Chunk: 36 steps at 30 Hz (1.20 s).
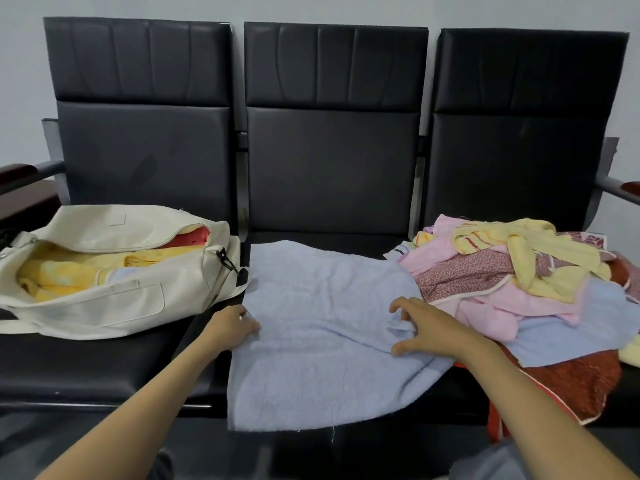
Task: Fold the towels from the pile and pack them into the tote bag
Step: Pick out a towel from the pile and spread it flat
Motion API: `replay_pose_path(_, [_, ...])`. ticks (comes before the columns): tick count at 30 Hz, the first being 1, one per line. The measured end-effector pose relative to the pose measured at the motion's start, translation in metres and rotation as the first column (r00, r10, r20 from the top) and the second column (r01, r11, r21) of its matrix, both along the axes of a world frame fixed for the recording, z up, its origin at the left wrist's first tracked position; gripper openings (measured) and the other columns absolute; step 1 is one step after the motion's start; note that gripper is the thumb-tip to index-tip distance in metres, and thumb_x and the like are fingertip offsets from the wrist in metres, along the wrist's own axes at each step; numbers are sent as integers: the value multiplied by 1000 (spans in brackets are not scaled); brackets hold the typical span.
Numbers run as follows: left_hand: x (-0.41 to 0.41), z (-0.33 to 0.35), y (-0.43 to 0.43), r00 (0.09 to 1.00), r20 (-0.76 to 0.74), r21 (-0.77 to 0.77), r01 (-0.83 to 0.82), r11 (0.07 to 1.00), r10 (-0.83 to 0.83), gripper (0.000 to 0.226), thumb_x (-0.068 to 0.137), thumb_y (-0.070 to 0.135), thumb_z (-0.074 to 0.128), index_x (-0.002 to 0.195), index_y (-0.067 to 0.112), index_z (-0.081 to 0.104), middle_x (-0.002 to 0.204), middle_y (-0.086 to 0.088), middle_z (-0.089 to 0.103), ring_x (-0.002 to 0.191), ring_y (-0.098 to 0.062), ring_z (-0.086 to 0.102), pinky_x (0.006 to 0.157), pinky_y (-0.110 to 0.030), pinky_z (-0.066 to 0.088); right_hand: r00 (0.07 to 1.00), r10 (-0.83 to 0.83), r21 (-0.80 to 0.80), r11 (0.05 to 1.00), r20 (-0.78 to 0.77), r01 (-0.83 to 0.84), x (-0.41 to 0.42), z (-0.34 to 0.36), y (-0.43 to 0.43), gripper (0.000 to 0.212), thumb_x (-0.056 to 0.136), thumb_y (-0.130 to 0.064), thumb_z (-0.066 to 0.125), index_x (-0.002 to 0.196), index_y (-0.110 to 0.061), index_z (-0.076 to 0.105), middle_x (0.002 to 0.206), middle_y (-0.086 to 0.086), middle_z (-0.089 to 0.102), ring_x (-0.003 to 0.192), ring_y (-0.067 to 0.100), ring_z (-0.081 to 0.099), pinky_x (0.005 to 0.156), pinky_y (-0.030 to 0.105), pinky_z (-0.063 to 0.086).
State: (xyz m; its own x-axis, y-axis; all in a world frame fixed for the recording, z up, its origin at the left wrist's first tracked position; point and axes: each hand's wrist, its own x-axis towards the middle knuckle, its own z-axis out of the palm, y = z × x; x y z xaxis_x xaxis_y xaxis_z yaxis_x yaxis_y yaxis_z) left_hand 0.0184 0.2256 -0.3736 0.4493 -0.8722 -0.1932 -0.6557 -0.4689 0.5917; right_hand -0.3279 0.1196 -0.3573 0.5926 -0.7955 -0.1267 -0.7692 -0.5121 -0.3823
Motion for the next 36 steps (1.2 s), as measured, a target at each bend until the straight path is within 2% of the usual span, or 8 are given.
replay_pose_path(3, [0, 1, 1, 1000, 22, 12, 4, 1000, -4, 20, 87, 27, 65, 84, 11, 55, 80, 2, 53, 75, -14, 48, 54, -20, 33, 997, 14, -47, 999, -81, -18, 0, -6, -1, 23, 84, -31, 70, 102, -28, 55, 93, -7, 48, 88, 12, 48, 76, 27, 39])
replay_pose_path(6, [3, 1, 0, 998, -63, 6, -21, 1000, 21, 24, 87, 23, 66, 72, 11, 52, 73, 0, 52, 67, -14, 46, 53, -23, 35, 970, -128, -28, 990, 205, 137, 0, -4, 0, 15, 88, -20, 66, 80, -27, 56, 77, -5, 57, 71, 10, 52, 63, 15, 38])
replay_pose_path(10, [0, 14, 4, 843, -527, 14, -120, 993, 109, 14, 90, 7, 63, 78, 5, 56, 74, -9, 60, 62, -19, 56, 47, -24, 46, 737, -384, 254, 923, 555, 290, -7, 7, -5, 6, 87, -13, 68, 82, -10, 65, 81, 5, 66, 70, 14, 59, 67, 21, 45])
replay_pose_path(13, [1, 18, 6, 817, -561, 49, -128, 991, 133, 16, 92, 4, 60, 76, 2, 56, 74, -12, 59, 60, -22, 56, 36, -19, 46, 603, -529, 340, 848, 597, 407, -16, 8, -14, 6, 88, -15, 64, 84, -12, 61, 86, 7, 65, 80, 22, 58, 73, 32, 42])
replay_pose_path(17, [1, 11, 2, 967, -225, 25, -119, 993, 122, 33, 88, 11, 67, 66, 7, 43, 67, -8, 49, 58, -18, 49, 37, -22, 43, 824, -448, 56, 887, 348, 458, -17, 4, -20, 12, 88, -8, 63, 100, -9, 61, 88, 6, 58, 86, 22, 53, 69, 26, 32])
replay_pose_path(20, [0, 8, -1, 981, -162, 28, -107, 994, 110, 41, 82, 12, 74, 59, 9, 40, 60, -5, 44, 54, -17, 47, 38, -22, 40, 904, -380, -66, 915, 194, 399, -10, -2, -23, 18, 89, -7, 57, 106, -8, 62, 94, 9, 60, 94, 27, 56, 69, 26, 32])
replay_pose_path(28, [5, 14, -4, 976, -192, 192, -68, 979, 105, 26, 80, 17, 77, 88, 2, 58, 80, -11, 56, 62, -21, 54, 42, -24, 49, 887, -421, -136, 883, 190, 449, 0, 1, -21, 31, 88, -18, 61, 64, -18, 40, 75, 1, 50, 79, 22, 48, 63, 31, 31])
replay_pose_path(36, [14, 9, -5, 967, -216, 269, -76, 960, 137, 23, 82, 17, 75, 89, 0, 62, 57, -9, 47, 48, -19, 46, 43, -24, 46, 897, -388, -17, 916, 211, 400, -2, -3, -22, 28, 79, -14, 71, 67, -20, 47, 72, -7, 51, 77, 17, 49, 62, 30, 33])
